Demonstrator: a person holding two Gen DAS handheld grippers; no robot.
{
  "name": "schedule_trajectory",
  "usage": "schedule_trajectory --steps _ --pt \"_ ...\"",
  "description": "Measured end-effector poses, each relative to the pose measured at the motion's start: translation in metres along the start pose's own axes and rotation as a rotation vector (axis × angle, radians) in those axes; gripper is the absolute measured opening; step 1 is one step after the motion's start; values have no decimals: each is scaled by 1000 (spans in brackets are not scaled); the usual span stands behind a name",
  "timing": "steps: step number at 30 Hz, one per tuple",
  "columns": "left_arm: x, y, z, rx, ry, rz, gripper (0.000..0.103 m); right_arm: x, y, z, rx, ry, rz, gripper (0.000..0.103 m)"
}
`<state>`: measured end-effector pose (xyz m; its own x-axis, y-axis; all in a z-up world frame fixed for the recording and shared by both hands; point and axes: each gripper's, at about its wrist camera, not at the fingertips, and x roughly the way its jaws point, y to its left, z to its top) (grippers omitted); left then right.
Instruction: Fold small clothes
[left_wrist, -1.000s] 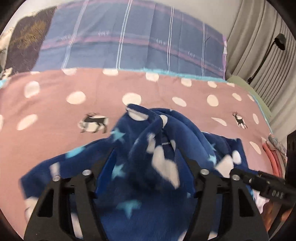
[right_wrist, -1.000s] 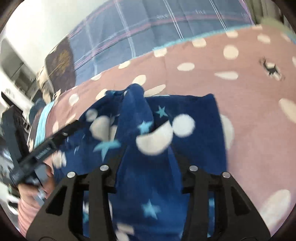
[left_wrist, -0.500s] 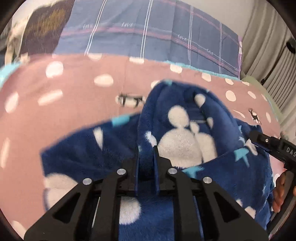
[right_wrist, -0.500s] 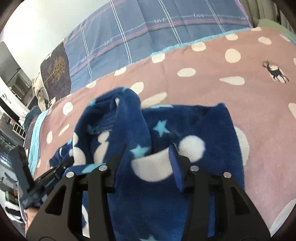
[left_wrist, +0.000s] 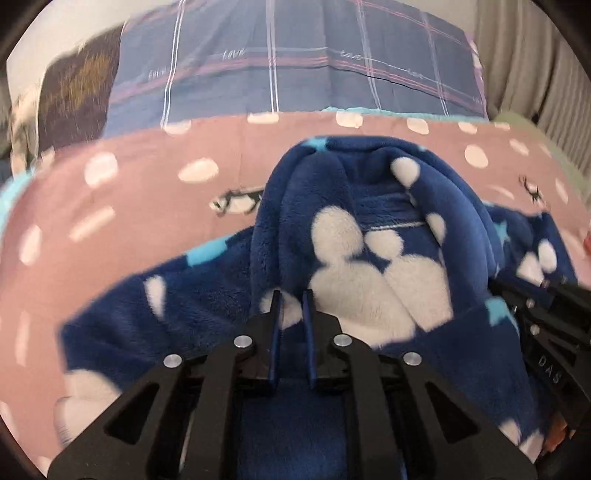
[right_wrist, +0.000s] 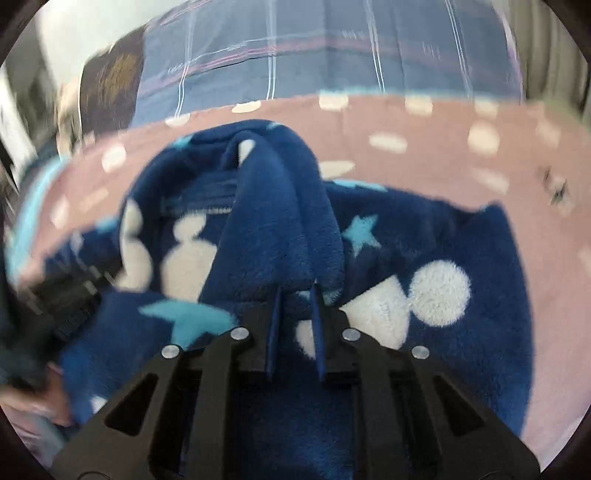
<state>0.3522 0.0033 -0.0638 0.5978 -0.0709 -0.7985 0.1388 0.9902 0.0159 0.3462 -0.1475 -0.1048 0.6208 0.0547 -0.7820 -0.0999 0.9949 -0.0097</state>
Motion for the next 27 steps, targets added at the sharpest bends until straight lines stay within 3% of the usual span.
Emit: schedule_trajectory --steps 2,4,6,8,14,15,18,20,24,27 --pt "-28 4 -5 6 -21 -11 22 -18 2 -4 -9 -36 -18 18" --pt "-74 14 -23 15 -100 -72 30 -45 -6 -16 -4 -77 24 19" --pt "-117 26 -51 23 -177 -114 50 -82 -14 -40 -26 -107 106 23" --pt "-138 31 -78 30 -188 -137 50 -112 -23 -71 -29 -90 185 24" --pt "-184 40 -176 29 -126 -216 53 -175 -34 -174 43 14 361 24" --pt "-192 37 -193 56 -132 -211 59 -186 -33 -189 54 20 397 24" --pt "-202 26 -227 140 -114 -152 62 -212 -35 -226 96 70 490 24" --pt "-208 25 -241 136 -94 -117 62 -224 -29 -247 105 104 545 25" --pt "-229 33 -252 54 -126 -156 63 -248 -12 -272 69 127 636 25" --pt "-244 35 -265 20 -152 -132 66 -259 2 -293 51 180 735 26"
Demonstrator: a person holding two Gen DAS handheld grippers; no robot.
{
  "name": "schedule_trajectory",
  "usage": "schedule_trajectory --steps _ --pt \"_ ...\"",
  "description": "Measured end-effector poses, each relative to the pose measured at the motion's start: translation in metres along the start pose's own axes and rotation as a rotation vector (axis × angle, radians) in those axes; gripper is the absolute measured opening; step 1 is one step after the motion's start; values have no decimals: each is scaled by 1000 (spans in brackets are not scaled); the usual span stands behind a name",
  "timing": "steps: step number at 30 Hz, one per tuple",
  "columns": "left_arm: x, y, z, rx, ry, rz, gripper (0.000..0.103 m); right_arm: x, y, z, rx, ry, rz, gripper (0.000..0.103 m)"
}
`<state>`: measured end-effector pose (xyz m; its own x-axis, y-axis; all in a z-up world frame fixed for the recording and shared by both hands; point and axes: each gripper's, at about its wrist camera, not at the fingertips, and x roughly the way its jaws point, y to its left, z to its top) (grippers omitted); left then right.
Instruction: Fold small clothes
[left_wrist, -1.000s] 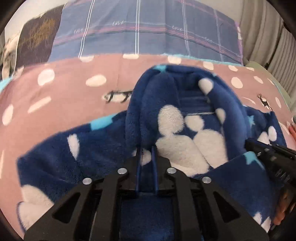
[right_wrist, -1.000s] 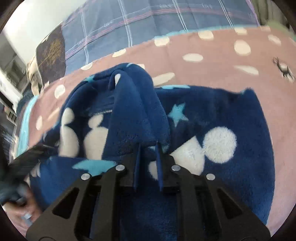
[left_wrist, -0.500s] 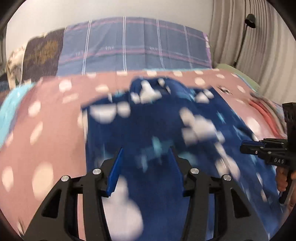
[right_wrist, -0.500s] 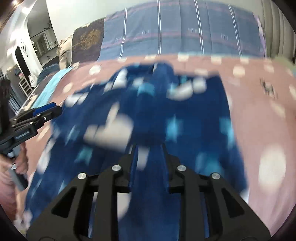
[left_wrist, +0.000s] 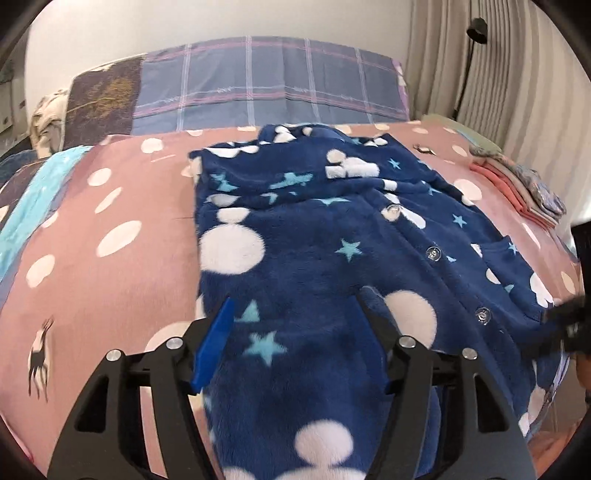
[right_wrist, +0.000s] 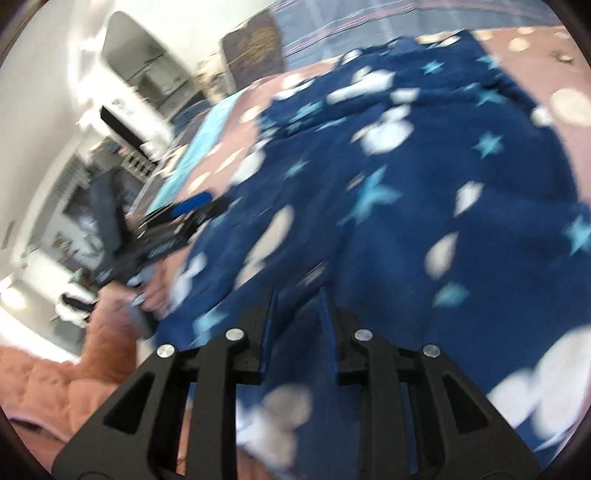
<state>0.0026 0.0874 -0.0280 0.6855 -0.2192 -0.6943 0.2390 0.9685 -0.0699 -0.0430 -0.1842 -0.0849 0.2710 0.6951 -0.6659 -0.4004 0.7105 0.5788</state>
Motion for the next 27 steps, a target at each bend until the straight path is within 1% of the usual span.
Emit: schedule_trajectory --steps 2,3,4,5,7,9,10,11,13,14,16,18,19,20,22,23,24,25,26,27 --pt "-4 0 -5 -8 2 18 66 8 2 -12 16 44 23 40" --pt "-7 1 -9 -15 4 26 66 12 2 -17 34 64 31 44" --pt "-9 1 -13 -23 6 27 66 17 2 -22 51 80 47 46" --pt "-10 4 -17 -39 11 28 66 22 1 -27 62 89 65 47" --pt "-11 9 -22 -68 20 38 66 27 3 -28 59 88 74 47" --pt "-14 15 -26 -111 35 55 66 30 9 -25 62 102 131 28" --pt "-16 18 -28 -126 38 61 66 28 12 -24 61 102 157 10" --pt "-20 21 -30 -139 38 63 66 19 16 -24 48 71 164 8" --pt "-28 25 -36 -149 32 68 67 -7 21 -22 32 -1 148 7" --pt "-31 27 -39 -151 34 68 69 -19 18 -23 51 -27 146 6" --pt "-34 30 -49 -163 61 51 71 -37 8 -23 83 -45 119 6" --pt "-31 32 -61 -185 109 3 71 -45 -8 -32 95 -46 34 6" --pt "-30 31 -67 -202 128 -29 71 -39 -19 -39 117 -13 22 6" --pt "-30 30 -73 -217 138 -62 71 -32 -26 -42 144 9 31 12" --pt "-33 28 -80 -233 135 -100 70 -29 -36 -51 196 15 55 13" --pt "-35 26 -83 -238 136 -119 69 -32 -36 -51 195 6 65 17" --pt "-36 25 -85 -243 137 -133 60 -41 -36 -51 194 -15 73 22" --pt "-38 24 -87 -247 139 -155 49 -51 -36 -50 189 -50 74 34" --pt "-40 22 -89 -250 144 -195 17 -70 -36 -50 174 -112 52 43" --pt "-43 21 -91 -253 137 -196 14 -79 -37 -49 169 -142 28 46"
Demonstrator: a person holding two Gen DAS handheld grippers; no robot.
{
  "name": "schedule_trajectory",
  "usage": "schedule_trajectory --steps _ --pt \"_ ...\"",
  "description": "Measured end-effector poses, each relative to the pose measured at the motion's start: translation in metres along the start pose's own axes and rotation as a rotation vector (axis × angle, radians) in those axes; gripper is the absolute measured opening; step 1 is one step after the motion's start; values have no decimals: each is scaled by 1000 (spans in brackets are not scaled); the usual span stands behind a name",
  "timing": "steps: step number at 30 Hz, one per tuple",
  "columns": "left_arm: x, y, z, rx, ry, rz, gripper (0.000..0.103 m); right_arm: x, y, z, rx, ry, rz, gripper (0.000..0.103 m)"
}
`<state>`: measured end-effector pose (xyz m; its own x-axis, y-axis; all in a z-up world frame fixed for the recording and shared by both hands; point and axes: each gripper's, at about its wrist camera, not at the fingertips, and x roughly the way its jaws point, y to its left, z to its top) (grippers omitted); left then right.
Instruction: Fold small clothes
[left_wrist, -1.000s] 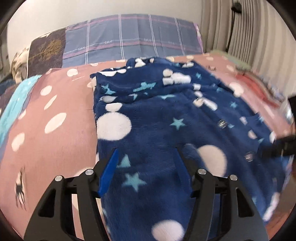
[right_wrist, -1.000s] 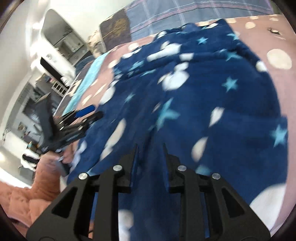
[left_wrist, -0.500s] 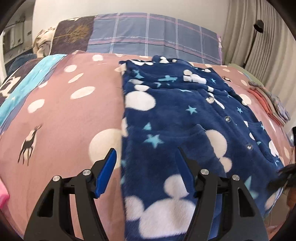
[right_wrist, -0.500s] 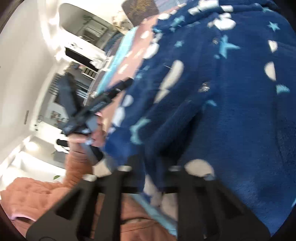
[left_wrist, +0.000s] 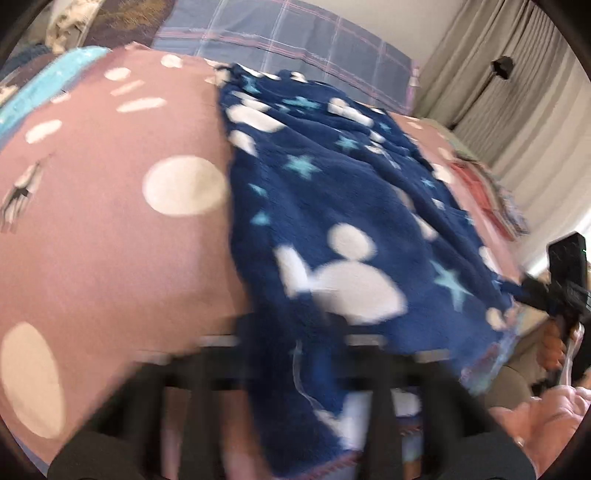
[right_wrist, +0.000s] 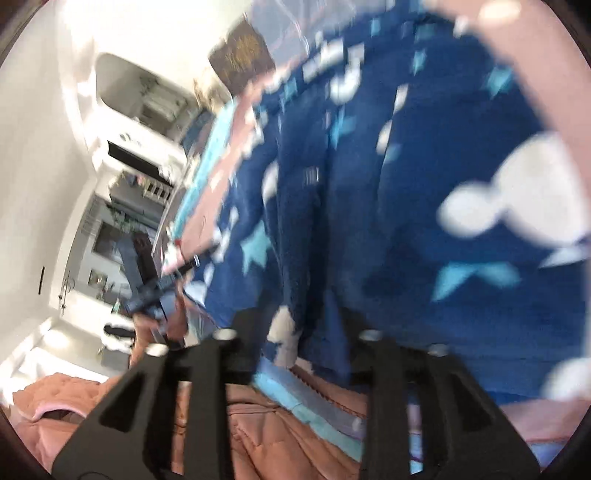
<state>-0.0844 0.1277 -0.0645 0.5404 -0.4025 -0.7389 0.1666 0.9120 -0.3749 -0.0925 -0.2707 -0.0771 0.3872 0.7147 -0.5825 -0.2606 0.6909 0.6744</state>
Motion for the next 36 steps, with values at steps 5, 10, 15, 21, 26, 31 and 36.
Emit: schedule_trajectory --steps 5,10,15,21,26,31,36 --pt "-33 -5 -5 44 -83 65 13 -59 -30 5 63 -171 -270 54" --pt "-22 2 -10 2 -40 46 22 -54 -76 -3 221 -127 -298 54" --pt "-14 4 -17 -16 -1 9 61 -49 -85 -3 240 -100 -182 63" --pt "-1 1 -13 -49 4 -66 71 -14 -86 17 267 -59 11 65" --pt "-12 -2 -11 -95 -8 -110 12 -14 -77 12 270 -44 0 13" --pt "-74 -27 13 -81 -203 -192 10 -53 -51 15 228 -183 103 10" --pt "-160 -71 20 50 -409 -226 10 -118 24 15 7 -343 125 9"
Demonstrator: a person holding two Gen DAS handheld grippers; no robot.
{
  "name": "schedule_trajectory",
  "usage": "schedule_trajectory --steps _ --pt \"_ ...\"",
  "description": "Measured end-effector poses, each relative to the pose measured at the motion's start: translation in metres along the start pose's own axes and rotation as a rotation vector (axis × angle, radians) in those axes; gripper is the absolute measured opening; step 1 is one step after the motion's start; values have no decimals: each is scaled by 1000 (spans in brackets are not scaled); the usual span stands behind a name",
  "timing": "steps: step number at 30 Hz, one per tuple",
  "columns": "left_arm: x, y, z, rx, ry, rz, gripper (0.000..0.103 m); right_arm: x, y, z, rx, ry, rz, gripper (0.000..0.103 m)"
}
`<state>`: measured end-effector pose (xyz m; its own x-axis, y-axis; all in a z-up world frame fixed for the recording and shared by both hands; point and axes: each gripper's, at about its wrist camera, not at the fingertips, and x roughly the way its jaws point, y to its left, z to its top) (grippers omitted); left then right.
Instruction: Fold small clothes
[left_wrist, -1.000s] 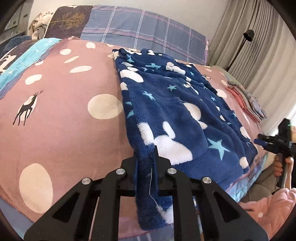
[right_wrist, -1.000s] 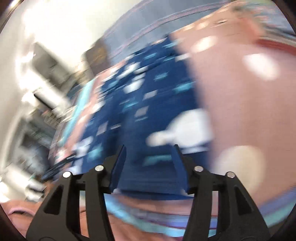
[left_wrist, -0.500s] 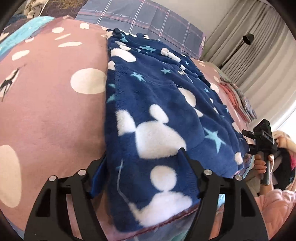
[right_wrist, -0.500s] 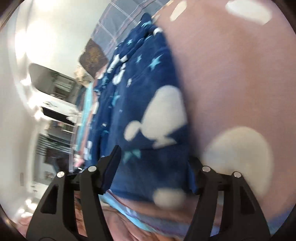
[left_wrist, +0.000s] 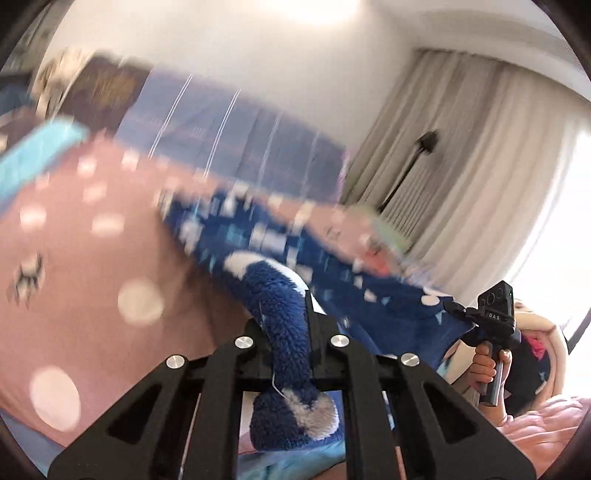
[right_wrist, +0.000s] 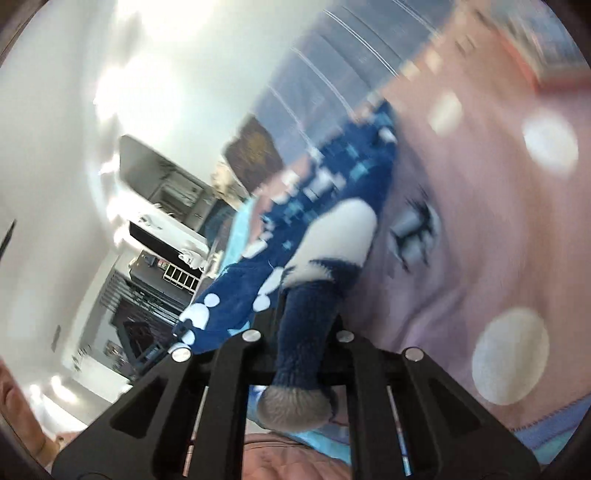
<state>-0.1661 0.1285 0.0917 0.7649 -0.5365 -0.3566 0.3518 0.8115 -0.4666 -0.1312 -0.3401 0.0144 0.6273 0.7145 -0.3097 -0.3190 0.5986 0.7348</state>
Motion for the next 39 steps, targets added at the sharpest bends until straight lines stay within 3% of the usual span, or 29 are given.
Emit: schedule_trajectory --steps 2,5,9,12,16,20,25,32,36,39 --pt "-24 -15 9 37 -80 -19 11 -26 27 1 -89 -75 29 10" --pt "-20 -14 11 41 -82 11 12 -43 46 -1 -203 -148 -27 14" --pt "10 14 8 -77 -27 27 12 -17 17 0 -105 -104 -64 14" --pt "24 25 14 -117 -30 36 12 -3 3 5 -77 -104 -94 14" --pt "38 20 35 -84 -43 34 12 6 7 16 -114 -137 -110 14" --pt "62 11 69 -19 -59 14 12 24 18 45 -171 -139 -111 14" --pt "94 12 106 10 -78 41 12 49 18 86 -198 -162 -134 14" --pt "170 42 160 -16 -79 150 12 100 -20 163 -100 -183 -230 14" --pt "226 74 166 -26 -36 246 12 148 -55 196 -60 -136 -257 14" --pt "275 111 149 -49 49 331 12 189 -87 205 -35 -84 -318 14"
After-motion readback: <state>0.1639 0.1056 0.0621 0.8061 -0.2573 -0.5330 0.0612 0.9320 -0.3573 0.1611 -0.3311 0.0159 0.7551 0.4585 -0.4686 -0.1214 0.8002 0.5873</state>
